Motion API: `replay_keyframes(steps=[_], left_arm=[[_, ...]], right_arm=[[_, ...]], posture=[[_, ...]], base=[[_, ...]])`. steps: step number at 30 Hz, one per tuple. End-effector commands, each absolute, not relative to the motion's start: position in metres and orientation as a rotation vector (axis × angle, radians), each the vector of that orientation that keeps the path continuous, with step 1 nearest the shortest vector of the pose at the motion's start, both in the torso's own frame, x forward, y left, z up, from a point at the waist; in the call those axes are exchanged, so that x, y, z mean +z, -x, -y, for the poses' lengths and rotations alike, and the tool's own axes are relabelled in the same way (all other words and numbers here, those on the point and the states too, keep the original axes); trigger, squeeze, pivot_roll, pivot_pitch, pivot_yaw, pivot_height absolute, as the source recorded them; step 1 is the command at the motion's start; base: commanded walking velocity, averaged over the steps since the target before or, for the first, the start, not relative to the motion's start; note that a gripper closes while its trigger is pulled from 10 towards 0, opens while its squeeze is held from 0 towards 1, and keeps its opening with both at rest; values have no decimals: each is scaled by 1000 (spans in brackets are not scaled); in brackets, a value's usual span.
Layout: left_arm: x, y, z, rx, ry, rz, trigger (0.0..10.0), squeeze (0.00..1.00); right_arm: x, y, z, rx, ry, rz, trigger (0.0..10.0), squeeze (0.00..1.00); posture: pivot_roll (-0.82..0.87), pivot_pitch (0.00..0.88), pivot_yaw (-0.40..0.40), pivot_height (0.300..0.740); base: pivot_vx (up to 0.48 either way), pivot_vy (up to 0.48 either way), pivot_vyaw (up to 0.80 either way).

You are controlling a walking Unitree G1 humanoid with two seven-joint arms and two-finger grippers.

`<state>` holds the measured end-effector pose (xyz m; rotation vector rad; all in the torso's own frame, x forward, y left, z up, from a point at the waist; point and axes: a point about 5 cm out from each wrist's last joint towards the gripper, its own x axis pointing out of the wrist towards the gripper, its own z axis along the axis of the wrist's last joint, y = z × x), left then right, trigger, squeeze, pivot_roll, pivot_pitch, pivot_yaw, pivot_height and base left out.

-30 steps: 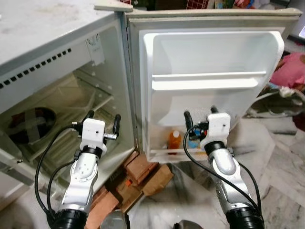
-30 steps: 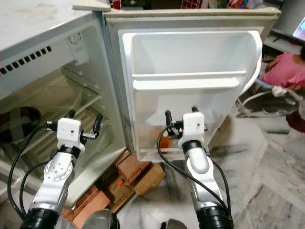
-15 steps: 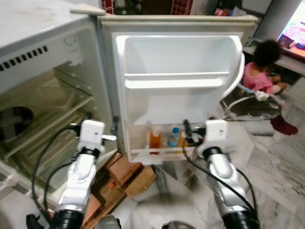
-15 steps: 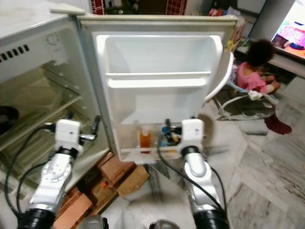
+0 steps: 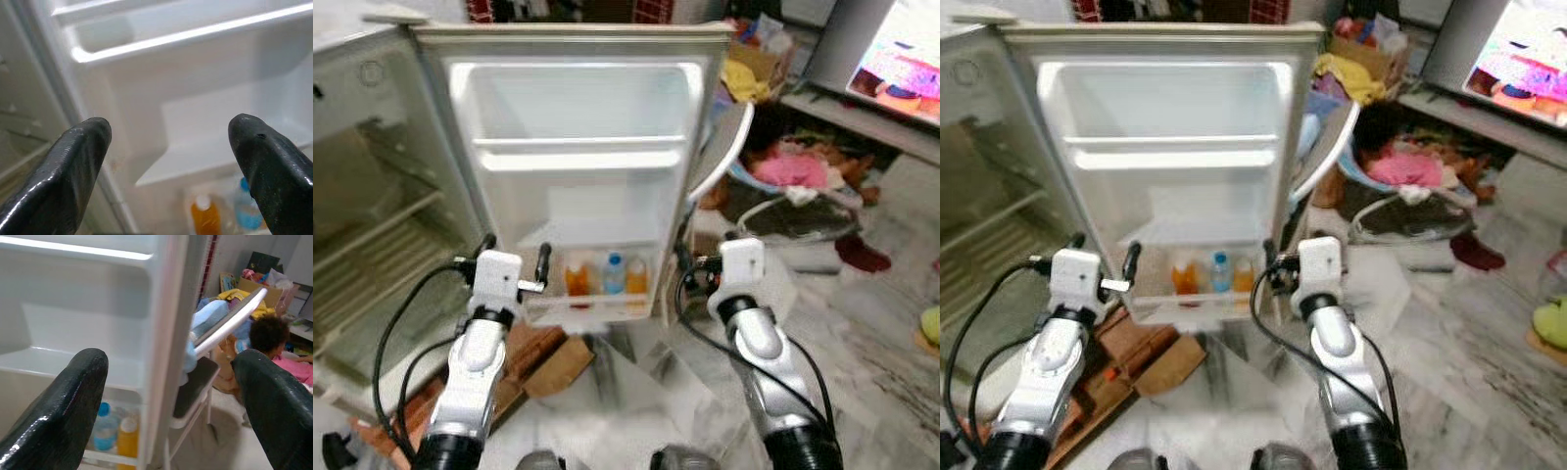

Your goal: Restocking fridge

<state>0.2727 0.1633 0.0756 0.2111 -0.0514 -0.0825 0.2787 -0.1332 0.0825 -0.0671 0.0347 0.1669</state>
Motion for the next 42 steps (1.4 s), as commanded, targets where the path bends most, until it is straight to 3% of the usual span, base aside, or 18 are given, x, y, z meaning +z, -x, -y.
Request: replay_keyframes(steps=[1,33,42], left_arm=[[75,-272,-156,-106,-204,54,10000,0],[74,-274,-156,-108,-208,53,10000,0],[73,-271,-160,-83,-197,48,10000,0]], right_arm=[[86,-280,138,164,80,-20,10000,0],[91,-281,129,255,71,32,10000,0],[95,-280,123,288,20,59,10000,0]], posture=[[-17,0,-9,740],[-10,0,-15,740],[-7,0,-15,740]], base=[[0,-480,700],[0,-480,695],[0,-41,132]])
